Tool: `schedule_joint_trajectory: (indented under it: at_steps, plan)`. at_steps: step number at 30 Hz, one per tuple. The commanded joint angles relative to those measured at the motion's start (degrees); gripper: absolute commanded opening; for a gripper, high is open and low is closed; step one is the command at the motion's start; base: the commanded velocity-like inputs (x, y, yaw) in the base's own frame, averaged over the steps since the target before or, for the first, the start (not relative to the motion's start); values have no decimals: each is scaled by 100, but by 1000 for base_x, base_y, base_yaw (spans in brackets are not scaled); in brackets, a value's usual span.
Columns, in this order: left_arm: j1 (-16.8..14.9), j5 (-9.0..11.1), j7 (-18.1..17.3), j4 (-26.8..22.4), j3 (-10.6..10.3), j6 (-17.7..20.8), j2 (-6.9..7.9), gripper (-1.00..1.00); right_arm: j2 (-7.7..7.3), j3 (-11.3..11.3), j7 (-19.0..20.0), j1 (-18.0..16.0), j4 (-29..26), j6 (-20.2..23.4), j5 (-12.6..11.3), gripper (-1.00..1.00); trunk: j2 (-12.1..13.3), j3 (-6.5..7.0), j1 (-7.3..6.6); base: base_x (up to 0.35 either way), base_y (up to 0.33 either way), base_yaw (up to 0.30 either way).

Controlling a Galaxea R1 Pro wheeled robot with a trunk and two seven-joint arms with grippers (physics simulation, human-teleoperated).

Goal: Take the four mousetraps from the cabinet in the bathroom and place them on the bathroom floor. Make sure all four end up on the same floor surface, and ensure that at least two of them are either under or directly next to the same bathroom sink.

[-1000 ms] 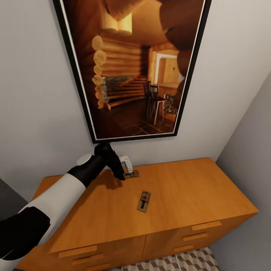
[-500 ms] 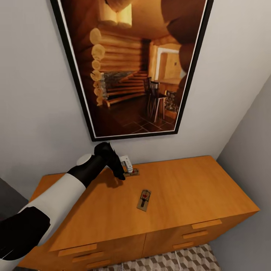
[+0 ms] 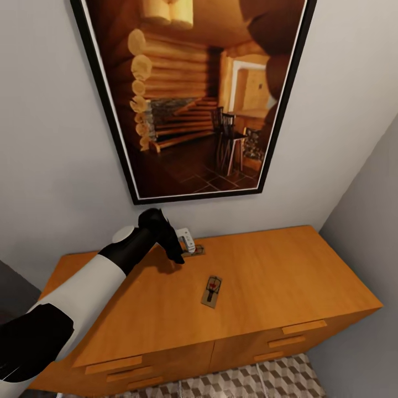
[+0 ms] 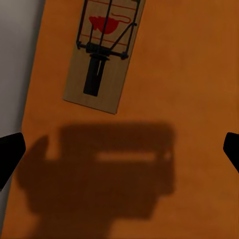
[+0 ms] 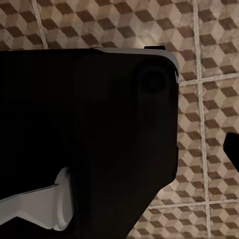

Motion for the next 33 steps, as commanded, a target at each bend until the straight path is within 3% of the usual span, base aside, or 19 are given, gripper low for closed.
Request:
schedule_joint_trajectory:
  at_steps: [1,16,25,33]
  plan:
    - [-5,-43,-45,-7,-2,41,-2,100,0,31,30,-5,9,-25,-60,100,-11,-20,3,0,0,0]
    - [-5,-51,-45,-29,18,41,-3,100,0,31,31,-5,9,-25,-61,100,-11,-152,3,0,0,0]
    - [-5,-52,-45,-398,378,41,-3,100,0,31,30,-5,9,-25,-61,100,-11,-206,3,0,0,0]
    - [-5,-53,-45,-462,418,41,2,100,0,31,29,-5,7,-25,-57,100,-11,-209,3,0,0,0]
